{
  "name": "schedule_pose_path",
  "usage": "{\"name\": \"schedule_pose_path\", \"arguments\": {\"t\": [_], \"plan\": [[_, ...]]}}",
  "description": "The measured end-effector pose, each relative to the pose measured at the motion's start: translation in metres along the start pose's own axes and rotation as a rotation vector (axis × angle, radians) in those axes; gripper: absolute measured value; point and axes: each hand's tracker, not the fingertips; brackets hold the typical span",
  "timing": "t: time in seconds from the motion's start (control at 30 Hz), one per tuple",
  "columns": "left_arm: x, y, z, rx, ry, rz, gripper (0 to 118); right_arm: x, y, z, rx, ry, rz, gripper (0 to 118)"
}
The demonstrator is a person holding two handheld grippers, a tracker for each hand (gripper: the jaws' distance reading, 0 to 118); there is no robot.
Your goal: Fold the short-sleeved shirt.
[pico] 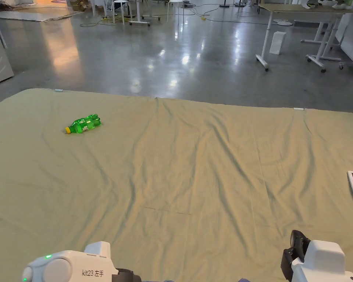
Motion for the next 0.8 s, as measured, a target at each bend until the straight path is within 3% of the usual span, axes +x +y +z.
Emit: {"name": "schedule_pose_path", "arguments": {"t": [0.13,0.3,0.43,0.57,0.7,0.8], "plan": [[0.012,-0.012,-0.033,-0.088,-0.016,-0.038,18,-0.002,0.000,0.000,0.002,0.005,0.008,0],[0.039,-0.026,-0.049,-0.110,-0.164,-0.061,18,-0.001,0.000,0.002,0.003,0.004,0.012,0],[0.047,-0.035,-0.070,-0.127,-0.104,-0.109,18,0.000,0.000,0.004,0.002,0.001,0.018,0],[0.037,-0.040,-0.082,-0.103,-0.113,-0.066,15,0.001,-0.002,0.004,0.000,-0.001,0.019,0],[0.043,-0.042,-0.074,-0.088,-0.107,-0.113,15,-0.003,0.000,0.004,-0.001,0.004,0.019,0],[0.047,-0.038,-0.047,-0.074,-0.149,-0.128,23,-0.005,0.002,0.003,0.004,0.011,0.021,0]]}}
